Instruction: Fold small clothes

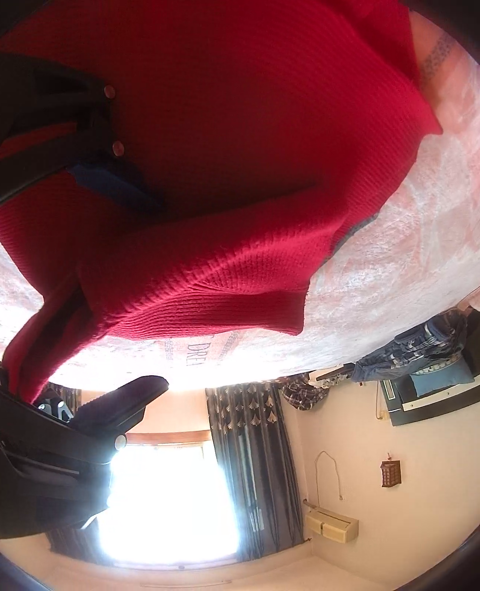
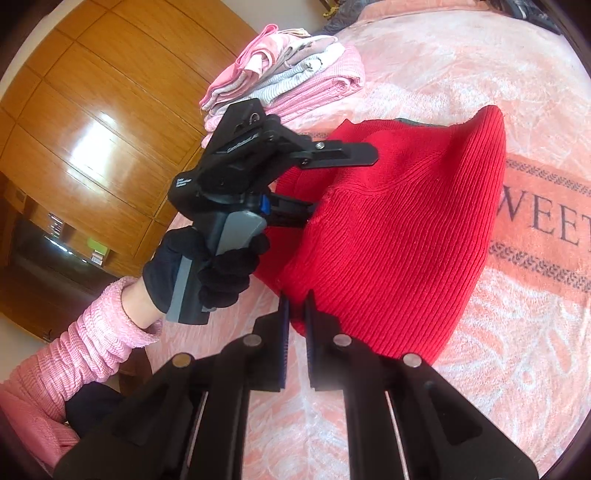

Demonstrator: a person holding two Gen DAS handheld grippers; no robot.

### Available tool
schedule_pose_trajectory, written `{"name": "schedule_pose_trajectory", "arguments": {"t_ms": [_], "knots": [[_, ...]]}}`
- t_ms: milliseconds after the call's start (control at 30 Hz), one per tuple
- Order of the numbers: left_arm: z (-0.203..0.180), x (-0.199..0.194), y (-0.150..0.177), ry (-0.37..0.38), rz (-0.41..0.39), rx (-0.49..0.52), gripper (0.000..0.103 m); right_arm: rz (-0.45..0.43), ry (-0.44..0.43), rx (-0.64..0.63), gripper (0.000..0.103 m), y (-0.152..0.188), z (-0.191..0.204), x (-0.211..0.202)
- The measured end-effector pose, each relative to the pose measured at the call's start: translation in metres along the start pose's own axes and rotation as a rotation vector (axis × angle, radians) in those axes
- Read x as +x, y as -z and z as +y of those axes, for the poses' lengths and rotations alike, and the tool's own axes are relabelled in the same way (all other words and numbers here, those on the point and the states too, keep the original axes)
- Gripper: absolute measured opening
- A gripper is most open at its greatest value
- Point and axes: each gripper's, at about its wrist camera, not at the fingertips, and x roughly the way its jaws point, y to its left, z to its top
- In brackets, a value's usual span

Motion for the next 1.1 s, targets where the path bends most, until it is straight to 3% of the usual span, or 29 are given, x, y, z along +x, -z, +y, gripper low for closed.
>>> {"name": "schedule_pose_trajectory", "arguments": {"t_ms": [133, 200, 267, 333, 367, 467, 567, 667, 800, 833, 867, 900, 1000, 1100], "knots": [[-0.005, 0.012, -0.013, 0.042, 0.001, 0.000, 0.087, -0.015, -0.015, 0.001, 0.006, 0.000, -0.001, -0.003], [-0.006, 0.016, -0.019, 0.077, 0.001, 0.016, 0.077, -0.020, -0.018, 0.001, 0.006, 0.000, -0.001, -0.005], [-0.005, 0.021, -0.024, 0.081, 0.010, 0.029, 0.046, -0.023, -0.025, 0.004, 0.006, 0.004, 0.000, -0.010], [0.002, 0.022, -0.028, 0.085, 0.003, 0.034, 0.027, -0.024, -0.031, 0.004, 0.006, 0.004, 0.001, -0.010], [0.003, 0.022, -0.029, 0.087, -0.004, 0.047, 0.023, -0.024, -0.031, 0.003, 0.006, 0.004, 0.001, -0.010], [0.001, 0.020, -0.027, 0.055, 0.000, 0.110, 0.019, -0.018, -0.053, 0.010, 0.006, 0.004, 0.002, -0.005], [-0.004, 0.010, -0.028, 0.071, -0.032, 0.151, 0.018, -0.003, -0.069, 0.004, 0.006, 0.005, 0.008, 0.003], [-0.012, -0.006, -0.032, 0.071, -0.066, 0.197, 0.018, 0.010, -0.107, -0.005, 0.000, 0.006, 0.017, 0.010], [-0.016, -0.027, -0.033, 0.049, -0.084, 0.247, 0.018, 0.015, -0.030, -0.085, 0.000, 0.001, 0.036, 0.022], [-0.014, -0.030, -0.033, 0.037, -0.088, 0.252, 0.018, 0.011, 0.040, -0.121, 0.007, 0.000, 0.040, 0.025], [-0.011, -0.031, -0.034, 0.019, -0.088, 0.254, 0.018, 0.015, 0.082, -0.160, 0.022, 0.001, 0.044, 0.029], [-0.006, -0.030, -0.035, 0.004, -0.086, 0.252, 0.018, 0.024, 0.098, -0.184, 0.028, 0.002, 0.047, 0.034], [0.008, -0.026, -0.038, -0.030, -0.060, 0.263, 0.018, 0.072, 0.130, -0.204, 0.033, 0.009, 0.049, 0.058], [0.018, -0.025, -0.044, -0.045, -0.047, 0.289, 0.018, 0.105, 0.217, -0.252, 0.047, 0.014, 0.052, 0.085]]}}
